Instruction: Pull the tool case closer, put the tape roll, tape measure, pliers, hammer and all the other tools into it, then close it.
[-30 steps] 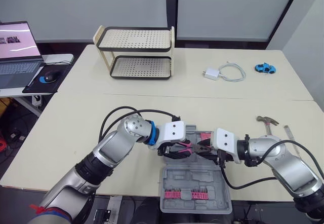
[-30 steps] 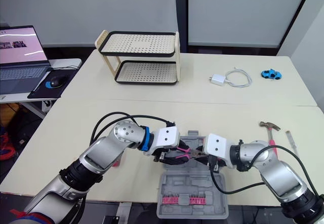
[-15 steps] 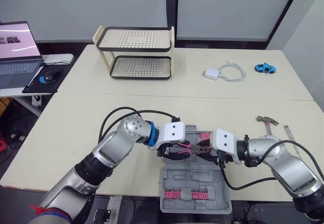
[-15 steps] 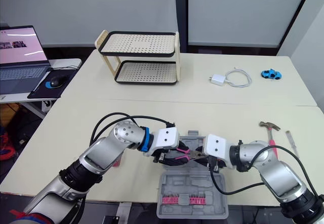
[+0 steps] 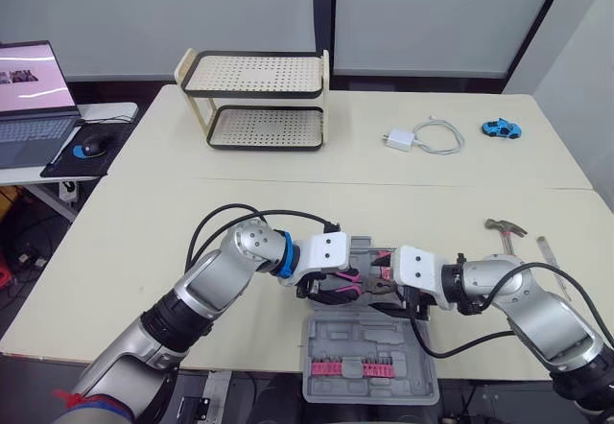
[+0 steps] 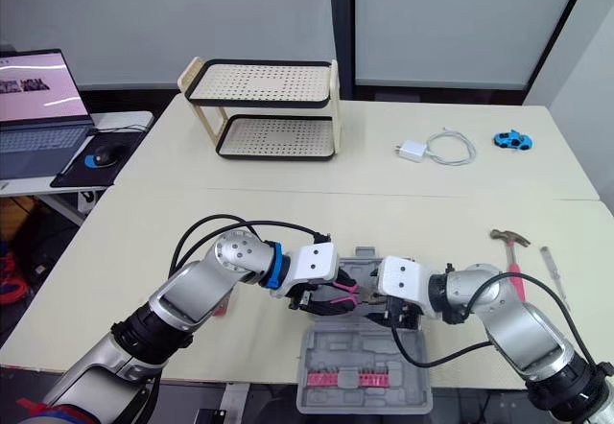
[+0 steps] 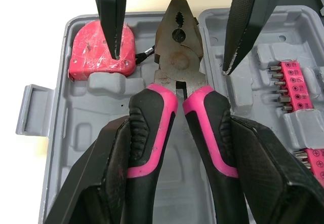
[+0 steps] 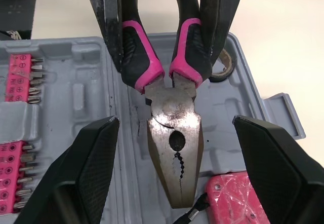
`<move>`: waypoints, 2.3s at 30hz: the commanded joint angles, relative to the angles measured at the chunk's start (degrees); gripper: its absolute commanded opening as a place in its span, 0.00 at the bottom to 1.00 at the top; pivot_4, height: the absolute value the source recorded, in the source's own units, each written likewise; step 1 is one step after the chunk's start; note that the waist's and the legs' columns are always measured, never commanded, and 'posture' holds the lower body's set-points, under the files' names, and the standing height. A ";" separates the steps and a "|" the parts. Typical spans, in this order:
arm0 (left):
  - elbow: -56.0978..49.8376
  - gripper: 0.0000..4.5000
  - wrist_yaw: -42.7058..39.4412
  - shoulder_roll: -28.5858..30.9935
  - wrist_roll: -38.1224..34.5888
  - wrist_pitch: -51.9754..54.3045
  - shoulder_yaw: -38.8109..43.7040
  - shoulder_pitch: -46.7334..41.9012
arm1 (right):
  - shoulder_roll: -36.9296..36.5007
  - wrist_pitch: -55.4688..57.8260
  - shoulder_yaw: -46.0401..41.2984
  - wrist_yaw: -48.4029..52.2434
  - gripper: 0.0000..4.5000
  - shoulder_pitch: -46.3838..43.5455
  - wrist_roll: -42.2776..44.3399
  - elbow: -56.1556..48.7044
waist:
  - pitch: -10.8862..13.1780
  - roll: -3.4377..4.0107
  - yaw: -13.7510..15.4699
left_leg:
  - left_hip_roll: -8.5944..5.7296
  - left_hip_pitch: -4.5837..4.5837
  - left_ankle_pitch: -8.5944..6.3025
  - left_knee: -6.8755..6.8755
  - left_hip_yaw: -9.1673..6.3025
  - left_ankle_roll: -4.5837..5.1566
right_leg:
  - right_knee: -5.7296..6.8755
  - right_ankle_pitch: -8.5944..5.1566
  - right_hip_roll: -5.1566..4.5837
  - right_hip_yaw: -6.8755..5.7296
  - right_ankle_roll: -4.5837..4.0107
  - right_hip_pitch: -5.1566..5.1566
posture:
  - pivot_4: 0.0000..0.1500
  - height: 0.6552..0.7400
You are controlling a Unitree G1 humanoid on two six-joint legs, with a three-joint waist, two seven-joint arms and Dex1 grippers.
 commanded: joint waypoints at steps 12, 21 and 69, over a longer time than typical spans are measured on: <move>-1.50 0.57 -0.37 0.04 0.33 -0.57 -0.13 -0.30 | 2.25 0.34 1.14 -0.74 0.26 -1.74 -1.09 -1.22 | 0.00 0.00 -0.07 | -0.01 -0.05 0.00 0.01 0.02 -0.01 | 0.12 0.00 0.00 0.05 0.00 -0.13 | 1.00 1.00; -1.10 0.74 -2.81 1.16 -1.65 -2.15 1.77 0.44 | 1.34 0.08 -0.28 -0.03 0.26 -1.29 -0.71 -1.73 | 0.00 0.00 -0.08 | 0.00 -0.06 0.00 0.02 0.02 -0.01 | 0.19 0.00 0.00 0.07 0.00 -0.19 | 1.00 1.00; -3.84 1.00 -10.50 17.56 -14.29 -25.25 25.95 22.00 | 1.63 6.90 17.20 11.65 0.26 -19.76 -12.44 10.42 | 0.07 0.16 -0.34 | 0.02 -0.24 0.00 -0.04 0.08 0.00 | 0.29 0.01 -0.03 0.16 -0.02 -0.60 | 1.00 1.00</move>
